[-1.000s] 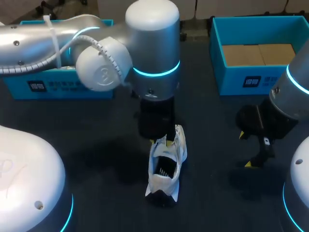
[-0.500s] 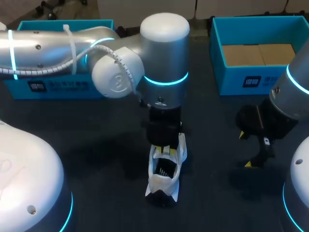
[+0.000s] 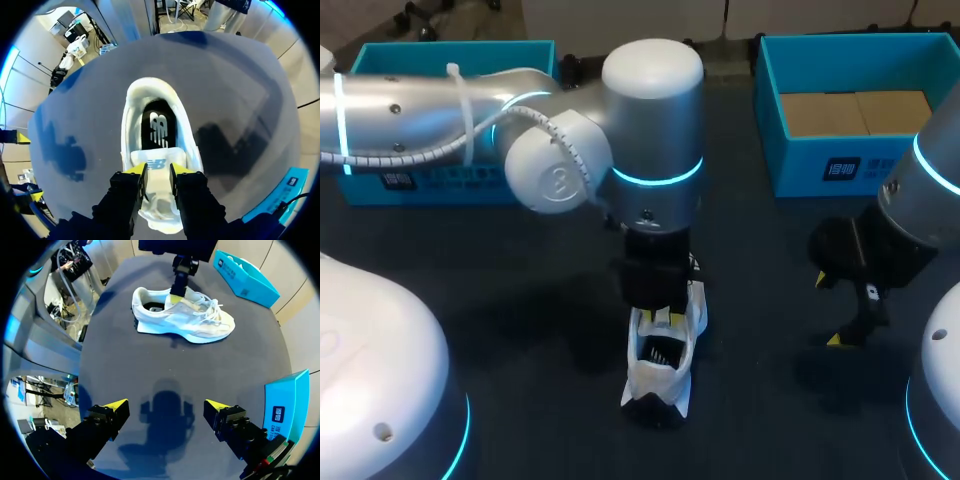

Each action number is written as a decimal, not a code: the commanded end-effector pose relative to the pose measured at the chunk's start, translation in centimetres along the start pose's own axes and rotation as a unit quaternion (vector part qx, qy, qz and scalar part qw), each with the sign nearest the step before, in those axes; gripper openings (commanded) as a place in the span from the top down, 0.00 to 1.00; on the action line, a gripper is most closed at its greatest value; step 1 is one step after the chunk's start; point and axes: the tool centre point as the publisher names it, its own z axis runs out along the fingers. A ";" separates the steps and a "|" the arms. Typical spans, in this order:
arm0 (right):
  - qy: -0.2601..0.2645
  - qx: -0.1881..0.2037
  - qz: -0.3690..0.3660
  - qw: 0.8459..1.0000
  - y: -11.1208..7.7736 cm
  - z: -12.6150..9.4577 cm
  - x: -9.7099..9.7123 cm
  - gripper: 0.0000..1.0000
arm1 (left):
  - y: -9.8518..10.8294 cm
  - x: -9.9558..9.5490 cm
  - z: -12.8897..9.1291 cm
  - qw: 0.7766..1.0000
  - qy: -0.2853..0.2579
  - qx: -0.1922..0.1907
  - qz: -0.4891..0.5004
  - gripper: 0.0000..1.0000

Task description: Take the shoe out of the shoebox, open the shoe tongue, remove and reinsert the insole, then place the shoe into the shoebox

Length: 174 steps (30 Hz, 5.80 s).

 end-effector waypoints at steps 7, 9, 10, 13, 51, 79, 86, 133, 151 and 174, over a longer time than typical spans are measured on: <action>-0.001 0.000 0.000 1.000 -0.1 0.1 0.1 0.00 | -1.0 0.4 -0.4 1.000 0.001 0.014 -0.010 0.65; -0.001 0.000 0.000 1.000 -0.1 0.1 0.1 0.00 | -1.5 0.6 -2.0 1.000 -0.002 0.001 -0.008 0.63; -0.001 0.000 0.000 1.000 -0.1 0.1 0.1 0.00 | -1.7 0.7 -2.4 1.000 -0.003 0.000 -0.007 0.62; -0.001 0.000 0.000 1.000 -0.1 0.1 0.1 0.00 | -2.6 0.9 -4.4 1.000 0.004 -0.011 -0.013 0.34; -0.001 0.000 0.000 1.000 -0.1 0.1 0.1 0.00 | -9.1 1.8 -6.6 0.811 -0.011 0.002 -0.585 0.00; -0.001 0.000 0.000 1.000 -0.1 0.1 0.1 0.00 | -10.4 -0.2 -0.8 0.714 0.020 -0.016 -0.700 0.00; -0.001 0.000 0.000 1.000 -0.1 0.1 0.1 0.00 | -10.4 -0.2 0.8 0.715 0.019 -0.009 -0.699 0.00; -0.001 0.000 0.000 1.000 -0.1 0.1 0.1 0.00 | -8.9 0.9 4.4 0.662 0.009 -0.012 -0.749 1.00; -0.001 0.000 0.000 1.000 -0.1 0.1 0.1 0.00 | -5.6 6.1 -5.3 0.640 -0.029 0.019 -0.767 1.00; -0.001 0.000 0.000 1.000 -0.1 0.1 0.1 0.00 | -2.2 12.2 -17.5 0.637 -0.008 0.035 -0.770 1.00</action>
